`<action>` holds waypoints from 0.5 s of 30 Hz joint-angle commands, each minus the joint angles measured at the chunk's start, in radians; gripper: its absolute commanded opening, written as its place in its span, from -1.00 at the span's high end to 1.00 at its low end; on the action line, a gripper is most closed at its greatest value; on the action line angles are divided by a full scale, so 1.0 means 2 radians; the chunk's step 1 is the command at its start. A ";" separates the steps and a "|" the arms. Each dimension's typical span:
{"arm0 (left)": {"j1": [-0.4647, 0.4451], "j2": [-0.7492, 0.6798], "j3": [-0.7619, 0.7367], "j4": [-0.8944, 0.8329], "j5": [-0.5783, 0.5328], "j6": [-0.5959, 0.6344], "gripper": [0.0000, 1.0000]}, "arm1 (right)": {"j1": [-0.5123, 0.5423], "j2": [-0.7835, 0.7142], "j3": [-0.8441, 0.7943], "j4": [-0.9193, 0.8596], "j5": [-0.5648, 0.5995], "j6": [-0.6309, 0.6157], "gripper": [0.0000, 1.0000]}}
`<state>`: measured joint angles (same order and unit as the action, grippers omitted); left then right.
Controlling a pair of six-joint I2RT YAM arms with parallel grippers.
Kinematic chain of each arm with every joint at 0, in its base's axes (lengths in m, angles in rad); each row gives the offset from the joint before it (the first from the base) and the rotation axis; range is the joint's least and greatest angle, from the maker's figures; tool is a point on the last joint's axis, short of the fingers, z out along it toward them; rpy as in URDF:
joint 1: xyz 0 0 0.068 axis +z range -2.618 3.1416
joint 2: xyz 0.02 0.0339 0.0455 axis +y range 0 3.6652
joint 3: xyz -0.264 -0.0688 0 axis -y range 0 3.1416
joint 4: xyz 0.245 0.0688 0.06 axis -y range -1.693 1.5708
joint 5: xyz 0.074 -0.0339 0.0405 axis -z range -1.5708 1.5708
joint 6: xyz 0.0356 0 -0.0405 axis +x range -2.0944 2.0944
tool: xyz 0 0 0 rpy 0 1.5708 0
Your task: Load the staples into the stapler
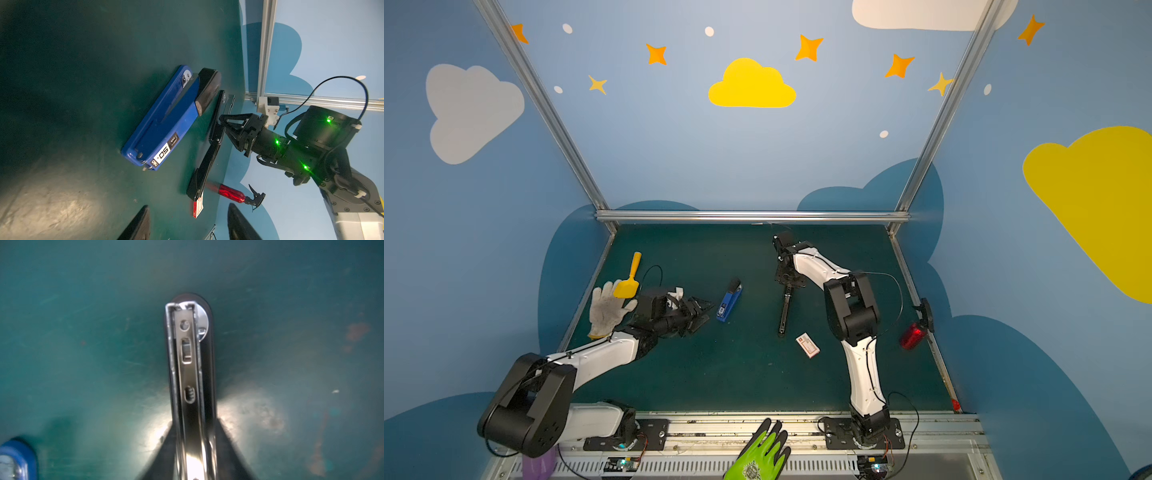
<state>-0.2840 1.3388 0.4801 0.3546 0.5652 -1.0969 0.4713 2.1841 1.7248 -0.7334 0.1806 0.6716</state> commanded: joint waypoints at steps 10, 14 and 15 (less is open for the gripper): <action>-0.005 0.016 0.008 0.008 0.002 0.010 -0.18 | -0.004 -0.117 -0.159 0.042 -0.082 0.000 -0.22; -0.006 0.027 0.008 0.013 0.005 0.010 -0.18 | 0.001 -0.160 -0.228 0.078 -0.123 0.009 -0.25; -0.006 0.031 0.008 0.017 0.007 0.009 -0.18 | 0.001 -0.167 -0.243 0.088 -0.135 0.013 -0.25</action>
<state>-0.2932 1.3788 0.4805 0.3653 0.5674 -1.0950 0.4667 1.8996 1.3052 -0.6178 0.0044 0.6777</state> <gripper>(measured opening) 0.590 0.623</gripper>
